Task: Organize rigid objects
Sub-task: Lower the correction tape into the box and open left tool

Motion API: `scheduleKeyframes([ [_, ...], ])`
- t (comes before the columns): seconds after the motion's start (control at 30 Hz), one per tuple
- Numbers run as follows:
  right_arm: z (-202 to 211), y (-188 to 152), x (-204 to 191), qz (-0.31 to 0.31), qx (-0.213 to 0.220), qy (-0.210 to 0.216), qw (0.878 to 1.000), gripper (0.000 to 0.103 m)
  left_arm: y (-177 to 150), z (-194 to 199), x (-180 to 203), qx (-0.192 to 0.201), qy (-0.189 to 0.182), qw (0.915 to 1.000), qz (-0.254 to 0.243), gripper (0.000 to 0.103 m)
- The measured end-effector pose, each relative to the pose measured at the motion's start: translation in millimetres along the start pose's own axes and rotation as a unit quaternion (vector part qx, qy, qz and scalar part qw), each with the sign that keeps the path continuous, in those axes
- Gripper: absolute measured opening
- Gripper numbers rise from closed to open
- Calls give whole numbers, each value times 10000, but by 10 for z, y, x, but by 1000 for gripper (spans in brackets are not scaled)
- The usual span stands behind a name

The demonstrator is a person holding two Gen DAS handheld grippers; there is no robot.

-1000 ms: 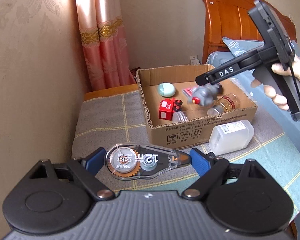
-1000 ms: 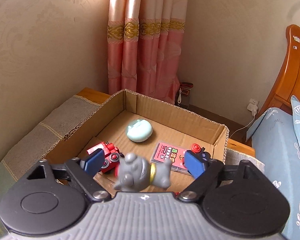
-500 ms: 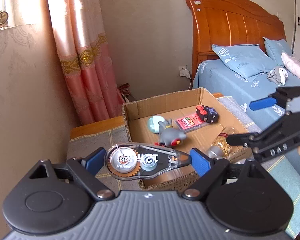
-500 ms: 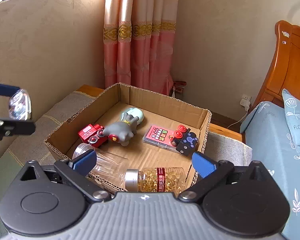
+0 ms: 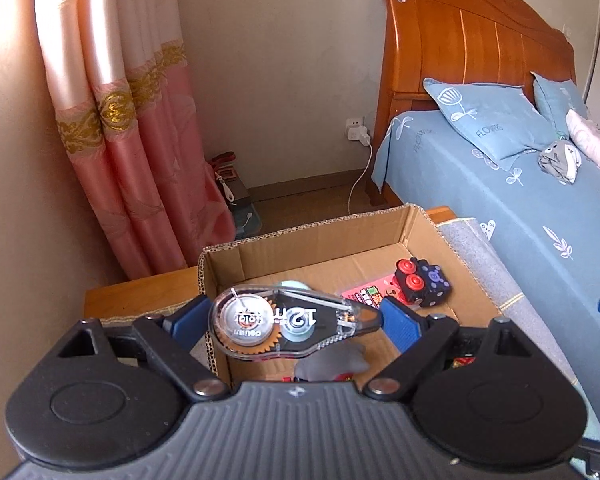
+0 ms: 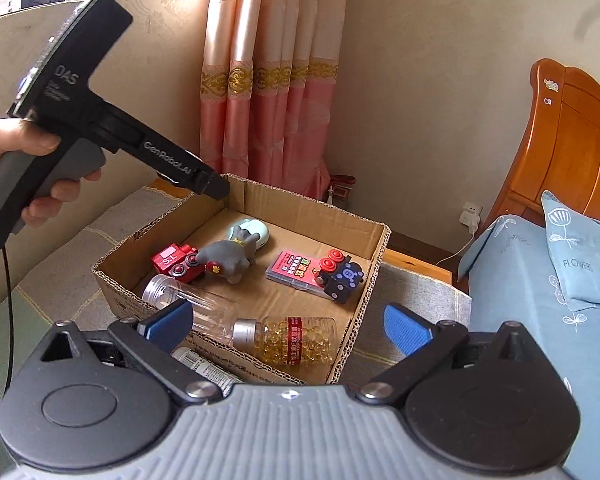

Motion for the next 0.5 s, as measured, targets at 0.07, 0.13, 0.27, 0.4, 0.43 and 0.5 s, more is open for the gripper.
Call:
scheduleKeyframes([
  [0.07, 19, -10, 39, -58, 14, -14, 10000, 103, 32, -123, -16, -81, 51, 9999, 46, 89],
  [0.13, 27, -19, 71, -112, 9, -13, 9999, 103, 53, -235, -40, -154, 111, 9998, 90, 89],
  [0.27, 43, -42, 95, -157, 16, -44, 9999, 103, 62, -413, -93, -288, 197, 9992, 194, 89],
  [0.4, 77, -62, 81, -192, 35, 1, 9998, 103, 25, -498, -117, -366, 281, 9983, 345, 91],
  [0.43, 80, -69, 74, -188, 40, 0, 9998, 103, 13, -486, -123, -374, 296, 9982, 363, 93],
  [0.5, 75, -80, 58, -173, 10, 8, 9998, 103, -9, -429, -120, -338, 345, 9982, 346, 95],
])
Point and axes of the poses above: each gripper's, at about its wrist camera, not at the fingertips, and z roughly against the way its jaws point, x to its right, y to its top, the point moved 1 cm from there along -z, roughly the way its jaws point, and after that the axes turned 14 degrees about -z, right-handed, at the moved point
